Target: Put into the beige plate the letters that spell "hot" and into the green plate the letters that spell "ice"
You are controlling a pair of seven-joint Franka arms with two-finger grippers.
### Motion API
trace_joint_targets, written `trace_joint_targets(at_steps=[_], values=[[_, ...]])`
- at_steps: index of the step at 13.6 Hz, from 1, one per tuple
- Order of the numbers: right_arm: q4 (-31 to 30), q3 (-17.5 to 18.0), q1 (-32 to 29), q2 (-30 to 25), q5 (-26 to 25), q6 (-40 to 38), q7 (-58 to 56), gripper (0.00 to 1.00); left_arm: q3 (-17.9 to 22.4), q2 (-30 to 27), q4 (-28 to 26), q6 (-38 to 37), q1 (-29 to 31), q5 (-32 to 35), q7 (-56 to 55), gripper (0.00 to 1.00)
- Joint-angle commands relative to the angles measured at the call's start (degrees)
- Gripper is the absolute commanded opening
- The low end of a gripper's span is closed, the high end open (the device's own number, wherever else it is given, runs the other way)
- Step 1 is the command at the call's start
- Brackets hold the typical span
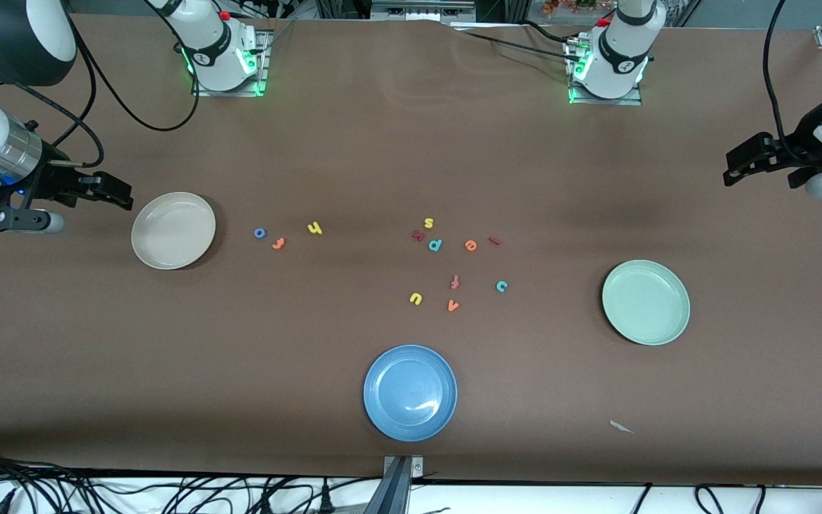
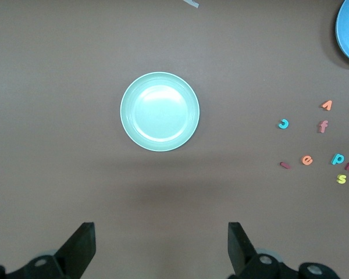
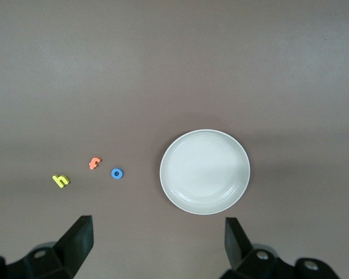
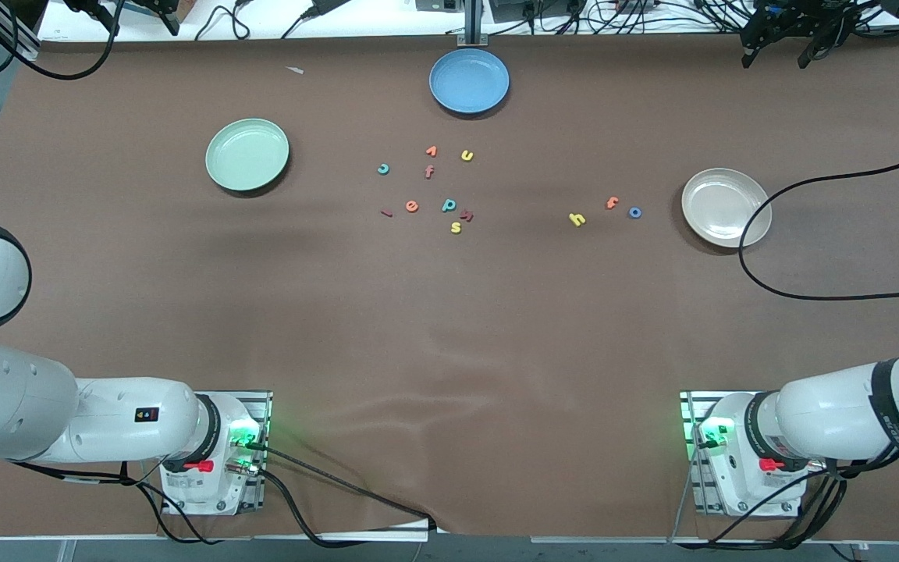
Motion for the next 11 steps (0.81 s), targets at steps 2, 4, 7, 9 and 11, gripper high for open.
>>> trace_joint_targets(at_steps=[2,4,7,9,11], values=[[1.04,0.13,-0.35,0.23,-0.02,-0.98,-0.73,1.00,-0.18,-1.51,-0.53,-0.47,0.32,0.57,1.32,1.00],[0.95,0.13,-0.35,0.23,-0.02,-0.98,-0.73,1.00,-0.18,-1.34,-0.53,-0.29,0.40,0.57,1.41,1.00],[1.04,0.13,-0.35,0.23,-0.02,-0.98,-0.20,1.00,-0.18,-1.77,-0.80,-0.55,0.32,0.57,1.50,1.00],[1.04,0.13,-0.35,0.23,-0.02,-0.98,-0.20,1.00,-0.18,-1.69,-0.62,-0.82,0.40,0.57,1.76,1.00],[1.04,0.13,-0.35,0.23,-0.02,-0.98,-0.20,1.00,-0.01,-1.69,-0.79,-1.17,0.49,0.40,4.47,1.00]])
